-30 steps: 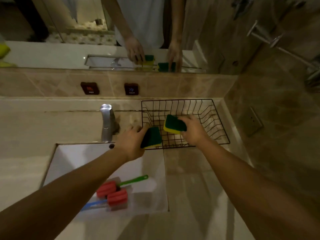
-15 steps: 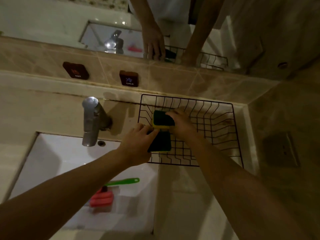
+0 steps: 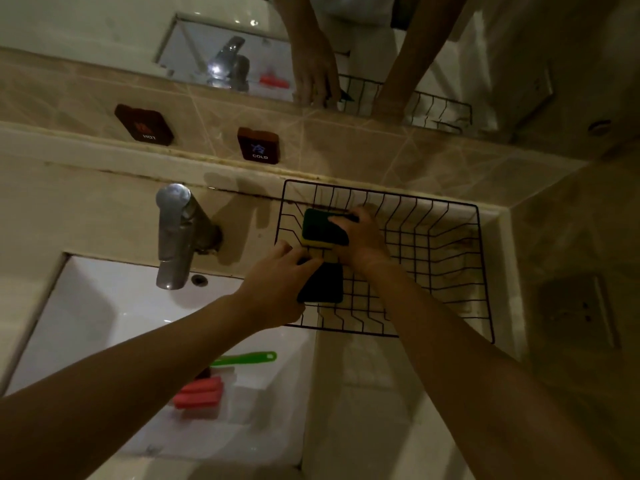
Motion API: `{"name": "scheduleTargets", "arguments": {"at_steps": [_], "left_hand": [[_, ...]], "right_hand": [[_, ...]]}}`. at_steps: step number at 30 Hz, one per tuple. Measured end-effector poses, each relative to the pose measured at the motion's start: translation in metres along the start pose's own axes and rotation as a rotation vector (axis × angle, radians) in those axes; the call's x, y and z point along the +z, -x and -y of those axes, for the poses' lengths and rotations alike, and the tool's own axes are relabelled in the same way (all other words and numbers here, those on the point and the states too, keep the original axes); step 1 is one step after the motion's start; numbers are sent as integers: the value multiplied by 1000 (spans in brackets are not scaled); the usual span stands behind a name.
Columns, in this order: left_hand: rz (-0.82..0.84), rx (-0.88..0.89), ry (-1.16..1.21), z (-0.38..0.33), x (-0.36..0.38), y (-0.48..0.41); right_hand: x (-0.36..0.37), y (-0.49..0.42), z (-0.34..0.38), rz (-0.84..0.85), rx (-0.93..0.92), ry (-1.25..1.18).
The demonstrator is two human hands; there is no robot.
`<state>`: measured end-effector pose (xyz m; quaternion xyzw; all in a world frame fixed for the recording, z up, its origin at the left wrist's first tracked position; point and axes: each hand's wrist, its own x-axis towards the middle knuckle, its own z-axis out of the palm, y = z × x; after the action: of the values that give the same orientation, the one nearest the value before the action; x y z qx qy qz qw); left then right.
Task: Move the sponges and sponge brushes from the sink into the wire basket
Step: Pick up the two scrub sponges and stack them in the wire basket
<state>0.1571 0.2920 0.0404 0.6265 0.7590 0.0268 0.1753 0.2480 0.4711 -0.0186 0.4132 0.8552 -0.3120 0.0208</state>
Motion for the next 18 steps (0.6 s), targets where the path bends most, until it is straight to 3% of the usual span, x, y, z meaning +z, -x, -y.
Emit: {"name": "scheduleTargets", "arguments": {"at_steps": [2,6,8,12,18], "left_hand": [[7,4,15,-1,-2,-1],[16,-5,59,-8,-8,-8],[21,-9,86,-10,-12,-17],[-32,-43,83,-9,-30,-39],[-93,-124,38,-7,-43,-69]], "right_hand": [[-5,3,-1,75,-40,98],[-18,15,-14,-20,-77,88],[-23,28,-28,-46,-22,-24],[-15,44,-70,0,241,76],[-13,52,-70,79,300,245]]}}
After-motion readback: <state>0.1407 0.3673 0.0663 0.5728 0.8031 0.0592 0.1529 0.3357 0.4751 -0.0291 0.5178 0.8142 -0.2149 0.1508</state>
